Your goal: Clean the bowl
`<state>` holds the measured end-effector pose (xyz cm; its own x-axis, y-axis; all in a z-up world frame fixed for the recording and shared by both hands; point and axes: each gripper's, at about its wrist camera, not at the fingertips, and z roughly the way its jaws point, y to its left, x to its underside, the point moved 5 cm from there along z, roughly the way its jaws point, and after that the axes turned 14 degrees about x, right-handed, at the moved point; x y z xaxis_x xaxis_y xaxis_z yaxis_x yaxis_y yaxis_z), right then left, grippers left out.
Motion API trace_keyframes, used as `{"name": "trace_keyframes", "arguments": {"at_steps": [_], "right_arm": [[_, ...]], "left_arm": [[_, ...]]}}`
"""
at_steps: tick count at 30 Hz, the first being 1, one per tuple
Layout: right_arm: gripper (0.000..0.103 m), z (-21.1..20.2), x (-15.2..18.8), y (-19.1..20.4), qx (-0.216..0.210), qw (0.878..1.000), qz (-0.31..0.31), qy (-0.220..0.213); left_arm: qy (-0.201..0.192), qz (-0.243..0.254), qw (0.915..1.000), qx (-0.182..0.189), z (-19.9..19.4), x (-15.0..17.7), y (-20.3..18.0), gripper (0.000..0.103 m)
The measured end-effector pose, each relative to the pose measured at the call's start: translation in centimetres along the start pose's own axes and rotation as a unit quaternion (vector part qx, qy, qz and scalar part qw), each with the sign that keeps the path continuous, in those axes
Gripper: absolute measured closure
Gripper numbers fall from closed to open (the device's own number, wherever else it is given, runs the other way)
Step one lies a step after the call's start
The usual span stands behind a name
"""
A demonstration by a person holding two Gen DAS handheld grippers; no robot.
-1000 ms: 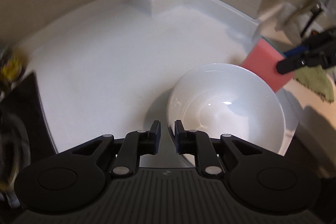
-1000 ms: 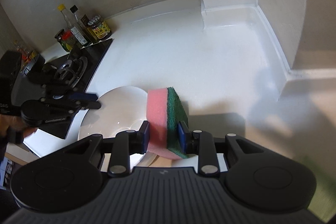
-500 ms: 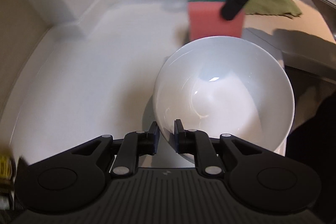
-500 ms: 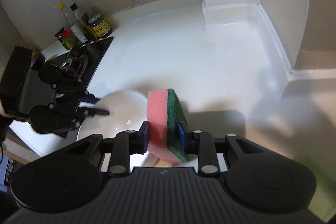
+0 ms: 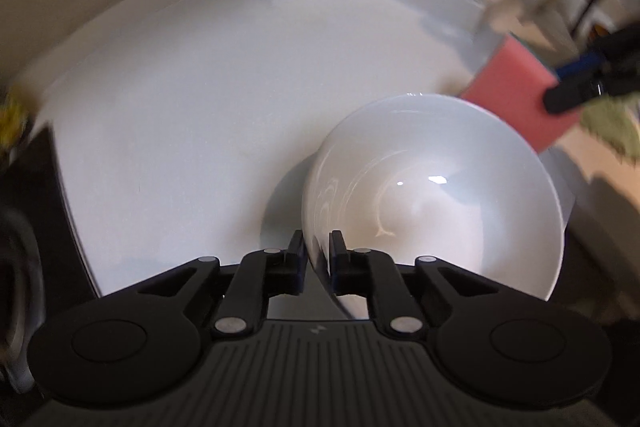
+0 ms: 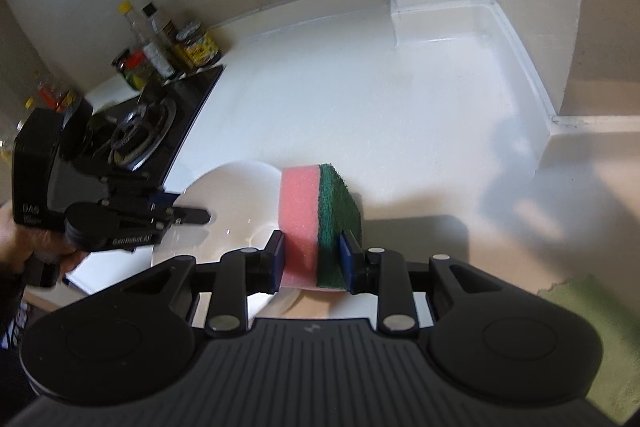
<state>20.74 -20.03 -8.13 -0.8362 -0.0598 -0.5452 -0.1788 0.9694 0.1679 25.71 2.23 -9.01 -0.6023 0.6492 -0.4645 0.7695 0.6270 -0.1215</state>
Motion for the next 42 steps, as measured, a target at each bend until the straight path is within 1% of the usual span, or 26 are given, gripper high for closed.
{"name": "trace_keyframes", "arguments": {"at_steps": [2, 3, 5, 6, 7, 9, 10, 11, 12, 13, 15, 17, 20, 22, 24, 25, 27, 29, 30, 33, 35, 36, 37, 39, 41, 42], "right_arm": [[0.079, 0.2, -0.5, -0.1, 0.005, 1.0, -0.006, 0.001], [0.079, 0.3, -0.7, -0.1, 0.007, 1.0, -0.006, -0.001], [0.079, 0.7, -1.2, -0.1, 0.017, 1.0, -0.005, -0.006], [0.079, 0.9, -1.4, -0.1, 0.018, 1.0, -0.003, -0.007], [0.079, 1.0, -1.5, -0.2, 0.018, 1.0, -0.001, -0.008], [0.079, 1.1, -1.6, -0.3, 0.016, 1.0, 0.002, -0.008], [0.079, 1.1, -1.6, -0.3, 0.013, 1.0, 0.004, -0.008], [0.079, 1.1, -1.5, -0.3, 0.012, 1.0, 0.004, -0.008], [0.079, 1.1, -1.5, -0.3, 0.013, 1.0, 0.004, -0.008], [0.079, 1.0, -1.3, -0.2, 0.014, 1.0, 0.006, -0.008], [0.079, 0.8, -1.0, 0.0, 0.015, 1.0, 0.009, -0.01], [0.079, 0.6, -0.7, 0.3, 0.019, 1.0, 0.011, -0.013], [0.078, 0.4, -0.3, 0.5, 0.021, 1.0, 0.01, -0.012], [0.078, 0.2, -0.1, 0.6, 0.017, 1.0, 0.005, -0.006], [0.078, 0.0, 0.0, 0.7, 0.012, 1.0, -0.001, 0.002], [0.079, 0.0, 0.0, 0.7, 0.008, 1.0, -0.005, 0.006], [0.079, 0.0, 0.0, 0.6, 0.0, 1.0, -0.009, 0.012], [0.079, 0.3, -0.3, 0.5, 0.0, 1.0, -0.005, 0.007], [0.079, 0.5, -0.4, 0.5, 0.001, 1.0, -0.002, 0.004], [0.079, 1.1, -1.2, 0.3, 0.002, 1.0, 0.018, -0.009], [0.079, 1.4, -1.3, 0.2, -0.002, 1.0, 0.027, -0.013], [0.079, 1.3, -1.2, 0.1, -0.002, 0.999, 0.031, -0.014], [0.079, 1.3, -1.1, 0.0, -0.003, 0.999, 0.034, -0.015], [0.079, 1.2, -0.9, -0.1, -0.004, 0.999, 0.04, -0.017], [0.079, 0.9, -0.5, 0.1, -0.005, 0.999, 0.043, -0.019], [0.079, 0.8, -0.4, 0.1, -0.005, 0.999, 0.042, -0.019]], "left_arm": [[0.014, 0.077, 0.9969, 0.005, 0.3, -0.8, -0.7, 0.087], [0.024, 0.133, 0.9907, 0.006, 0.5, -1.1, -1.3, 0.086], [0.034, 0.192, 0.9808, 0.009, 0.6, -1.4, -1.6, 0.084], [0.037, 0.199, 0.9792, 0.015, 0.7, -1.6, -1.4, 0.084], [0.036, 0.192, 0.9805, 0.019, 0.6, -1.6, -1.2, 0.081], [0.012, 0.146, 0.9892, 0.003, 0.1, -1.4, -0.4, 0.078], [0.0, 0.114, 0.9934, -0.008, -0.4, -1.1, -0.2, 0.076], [-0.007, 0.069, 0.9975, -0.016, -1.0, -0.6, 0.0, 0.076], [-0.014, 0.035, 0.9991, -0.019, -1.5, -0.1, 0.0, 0.077], [-0.021, 0.002, 0.9995, -0.023, -2.0, 0.4, 0.0, 0.078], [-0.037, -0.043, 0.9982, -0.019, -2.7, 1.6, -0.5, 0.078], [-0.046, -0.065, 0.9966, -0.023, -3.0, 2.1, -0.7, 0.079], [-0.039, -0.065, 0.9969, -0.022, -1.0, 1.0, -1.1, 0.088], [-0.029, -0.037, 0.9987, -0.017, -0.9, 0.9, -0.9, 0.089], [-0.006, 0.021, 0.9998, -0.002, -0.7, 0.5, -0.7, 0.088], [0.0, 0.038, 0.9993, 0.004, -0.7, 0.6, -0.5, 0.088], [0.012, 0.095, 0.9952, 0.017, -0.6, -0.2, 0.1, 0.088], [0.009, 0.126, 0.9918, 0.023, 0.2, -1.2, 0.4, 0.088], [0.004, 0.131, 0.991, 0.025, 0.5, -1.9, 0.6, 0.088], [-0.023, 0.07, 0.9973, 0.007, 0.2, -2.8, 1.0, 0.085], [-0.037, 0.01, 0.9992, -0.011, -0.5, -2.6, 1.2, 0.084], [-0.047, -0.02, 0.9983, -0.027, -1.2, -1.9, 1.2, 0.084], [-0.05, -0.037, 0.9974, -0.035, -1.7, -1.3, 1.2, 0.084], [-0.043, -0.083, 0.9946, -0.045, -2.8, 1.0, 1.3, 0.084], [-0.039, -0.093, 0.9938, -0.046, -2.7, 2.2, 1.2, 0.084], [-0.041, -0.087, 0.9945, -0.043, -2.6, 2.6, 0.9, 0.086]]}}
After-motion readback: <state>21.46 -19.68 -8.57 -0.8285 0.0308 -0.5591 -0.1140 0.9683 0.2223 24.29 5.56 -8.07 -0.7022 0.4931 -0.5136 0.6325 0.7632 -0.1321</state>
